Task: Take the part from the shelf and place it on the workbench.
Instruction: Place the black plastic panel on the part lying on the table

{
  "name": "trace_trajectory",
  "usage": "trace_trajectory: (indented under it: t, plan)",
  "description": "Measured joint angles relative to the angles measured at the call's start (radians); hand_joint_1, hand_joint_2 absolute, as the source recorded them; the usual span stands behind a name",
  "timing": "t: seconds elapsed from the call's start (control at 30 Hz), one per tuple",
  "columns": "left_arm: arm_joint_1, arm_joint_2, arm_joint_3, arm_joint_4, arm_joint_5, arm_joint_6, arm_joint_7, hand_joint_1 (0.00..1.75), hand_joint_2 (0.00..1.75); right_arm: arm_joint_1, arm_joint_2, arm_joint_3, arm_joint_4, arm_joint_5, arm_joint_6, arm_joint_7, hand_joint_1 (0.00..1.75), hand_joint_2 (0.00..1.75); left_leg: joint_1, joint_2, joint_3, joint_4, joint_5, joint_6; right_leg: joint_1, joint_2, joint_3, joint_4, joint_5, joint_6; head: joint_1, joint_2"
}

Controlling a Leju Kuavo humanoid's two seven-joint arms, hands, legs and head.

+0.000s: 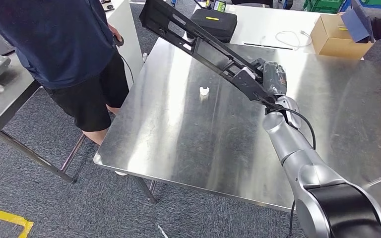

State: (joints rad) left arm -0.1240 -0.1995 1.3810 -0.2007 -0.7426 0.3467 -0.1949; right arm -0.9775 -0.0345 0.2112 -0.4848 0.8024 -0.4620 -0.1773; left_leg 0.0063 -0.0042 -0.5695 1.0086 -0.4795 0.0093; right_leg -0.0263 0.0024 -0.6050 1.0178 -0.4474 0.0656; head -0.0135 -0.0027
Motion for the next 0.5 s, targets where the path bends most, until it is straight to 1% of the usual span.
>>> trace_trajectory:
  t: [0.1, 0.17, 0.3, 0.43, 0.5]
  plan:
    - [0.000, -0.002, 0.001, 0.000, 0.007, 0.009, 0.000, 0.00, 1.75, -0.024, -0.049, 0.012, 0.037, 0.069, -0.038, 0.098, 1.75, 1.75, 0.000, -0.004, -0.001, 0.000, 0.000, 0.000, 0.000, -0.004, 0.002, -0.002, 0.000, 0.000, 0.000, 0.000]
    - [0.001, -0.003, 0.005, 0.000, 0.015, 0.016, -0.002, 0.00, 1.75, -0.037, -0.087, 0.013, 0.060, 0.092, -0.058, 0.134, 1.75, 1.75, 0.000, -0.005, -0.001, 0.000, 0.000, 0.001, 0.000, -0.005, 0.004, -0.004, 0.000, 0.000, 0.000, 0.000]
    - [0.001, -0.003, 0.012, 0.001, 0.027, 0.019, -0.010, 0.00, 1.75, -0.039, -0.170, 0.011, 0.096, 0.116, -0.096, 0.160, 1.75, 1.75, -0.001, -0.004, 0.001, 0.000, -0.003, 0.004, 0.000, -0.004, 0.006, -0.006, 0.000, 0.001, 0.001, 0.000]
    - [0.001, -0.003, 0.017, 0.002, 0.030, 0.020, -0.019, 0.00, 1.75, -0.004, -0.254, 0.010, 0.119, 0.179, -0.181, 0.195, 1.75, 1.75, -0.002, -0.004, 0.001, 0.001, -0.004, 0.007, 0.000, -0.003, 0.006, -0.007, 0.000, 0.001, 0.000, 0.000]
    - [0.001, -0.002, 0.017, 0.002, 0.030, 0.023, -0.020, 0.00, 1.75, 0.016, -0.283, 0.004, 0.120, 0.202, -0.210, 0.199, 1.75, 1.75, -0.002, -0.003, 0.001, 0.001, -0.005, 0.008, -0.001, -0.003, 0.006, -0.007, 0.000, 0.001, 0.000, 0.000]
